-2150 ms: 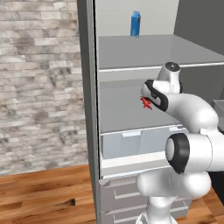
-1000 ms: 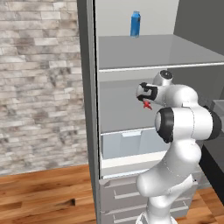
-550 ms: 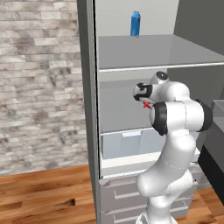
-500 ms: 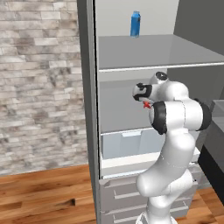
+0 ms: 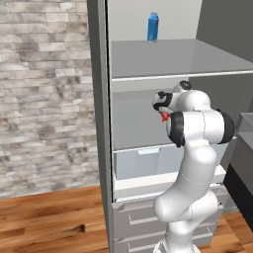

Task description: Take the fish out of the fridge, briefly rinse it in the sink, and place it on the tray next to the sink.

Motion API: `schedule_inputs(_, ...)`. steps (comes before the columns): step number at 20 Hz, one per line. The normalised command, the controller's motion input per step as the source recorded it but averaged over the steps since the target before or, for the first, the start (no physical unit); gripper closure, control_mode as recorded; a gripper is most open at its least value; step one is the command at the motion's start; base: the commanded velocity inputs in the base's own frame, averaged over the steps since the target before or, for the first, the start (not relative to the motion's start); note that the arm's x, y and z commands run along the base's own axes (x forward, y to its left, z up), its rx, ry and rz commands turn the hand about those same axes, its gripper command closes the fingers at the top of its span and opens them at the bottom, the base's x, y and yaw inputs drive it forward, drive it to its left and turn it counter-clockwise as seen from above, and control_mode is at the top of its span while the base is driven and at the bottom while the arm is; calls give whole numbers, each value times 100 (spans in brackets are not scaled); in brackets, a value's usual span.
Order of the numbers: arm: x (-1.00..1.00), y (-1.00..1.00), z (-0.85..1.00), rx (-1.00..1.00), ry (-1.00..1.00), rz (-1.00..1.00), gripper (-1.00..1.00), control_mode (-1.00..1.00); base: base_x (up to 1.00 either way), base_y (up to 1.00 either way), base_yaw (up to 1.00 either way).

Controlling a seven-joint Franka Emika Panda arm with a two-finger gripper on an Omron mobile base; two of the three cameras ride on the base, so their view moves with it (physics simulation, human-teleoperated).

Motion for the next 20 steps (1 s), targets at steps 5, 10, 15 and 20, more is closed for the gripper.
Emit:
schedule_inputs(5,24,-2,-22,0,0,0,-100,-100,0,0,0)
schedule_inputs(10,11,0,-26,0,0,0,-100,-100,0,0,0)
schedule_inputs(15,10,9,-22,0,0,0,-100,-100,0,0,0)
schedule_inputs(20,17,22,-25,0,0,0,-100,-100,0,0,0)
